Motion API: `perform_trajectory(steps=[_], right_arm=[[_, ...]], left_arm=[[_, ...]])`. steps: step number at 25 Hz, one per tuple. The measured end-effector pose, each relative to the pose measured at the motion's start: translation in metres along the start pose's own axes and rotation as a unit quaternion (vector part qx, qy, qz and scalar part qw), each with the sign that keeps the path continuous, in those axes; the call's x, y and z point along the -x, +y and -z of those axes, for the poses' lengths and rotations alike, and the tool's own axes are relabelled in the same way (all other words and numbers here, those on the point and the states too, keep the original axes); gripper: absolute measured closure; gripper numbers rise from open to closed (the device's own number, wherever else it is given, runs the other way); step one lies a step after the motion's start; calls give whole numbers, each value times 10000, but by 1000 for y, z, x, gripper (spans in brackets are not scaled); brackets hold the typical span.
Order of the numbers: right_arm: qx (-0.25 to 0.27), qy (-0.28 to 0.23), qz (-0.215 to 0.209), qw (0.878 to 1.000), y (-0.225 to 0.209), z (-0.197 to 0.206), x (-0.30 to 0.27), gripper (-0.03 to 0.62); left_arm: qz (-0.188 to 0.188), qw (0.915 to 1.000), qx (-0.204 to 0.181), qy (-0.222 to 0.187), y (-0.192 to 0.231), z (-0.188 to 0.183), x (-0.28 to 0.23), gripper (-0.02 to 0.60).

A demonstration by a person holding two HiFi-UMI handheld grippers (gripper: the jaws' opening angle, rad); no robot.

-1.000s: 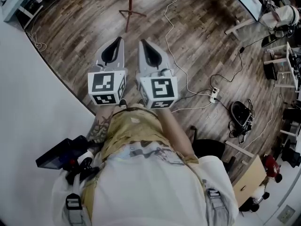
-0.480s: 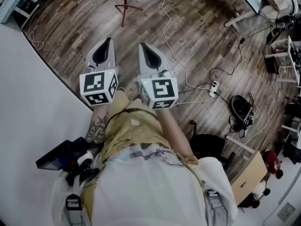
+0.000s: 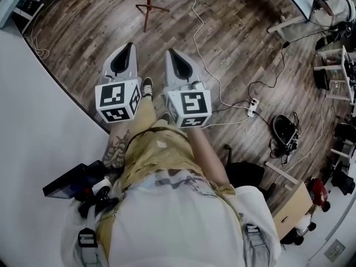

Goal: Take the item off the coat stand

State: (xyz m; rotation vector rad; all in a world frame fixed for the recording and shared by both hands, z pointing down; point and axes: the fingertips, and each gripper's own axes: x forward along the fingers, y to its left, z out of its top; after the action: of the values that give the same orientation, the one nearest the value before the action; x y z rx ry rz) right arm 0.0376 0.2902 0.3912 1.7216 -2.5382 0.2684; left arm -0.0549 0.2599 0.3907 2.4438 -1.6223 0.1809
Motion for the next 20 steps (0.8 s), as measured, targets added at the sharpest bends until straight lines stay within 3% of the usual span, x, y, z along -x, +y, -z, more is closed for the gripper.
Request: perform_trajectory(steps=[7,16,20], right_arm=[[56,5,26,10000,-25,-25,-86,594],[26,215,196,9996,-49,-43,-214,594],[31,220,226,9995,-55,-50,-234,594]], left_arm=[[200,9998,15,-75,30,-30,-79,583],[388,9991,143,56,100,-56,-186,584],[412,9989,194,51,109,-65,-203,584]])
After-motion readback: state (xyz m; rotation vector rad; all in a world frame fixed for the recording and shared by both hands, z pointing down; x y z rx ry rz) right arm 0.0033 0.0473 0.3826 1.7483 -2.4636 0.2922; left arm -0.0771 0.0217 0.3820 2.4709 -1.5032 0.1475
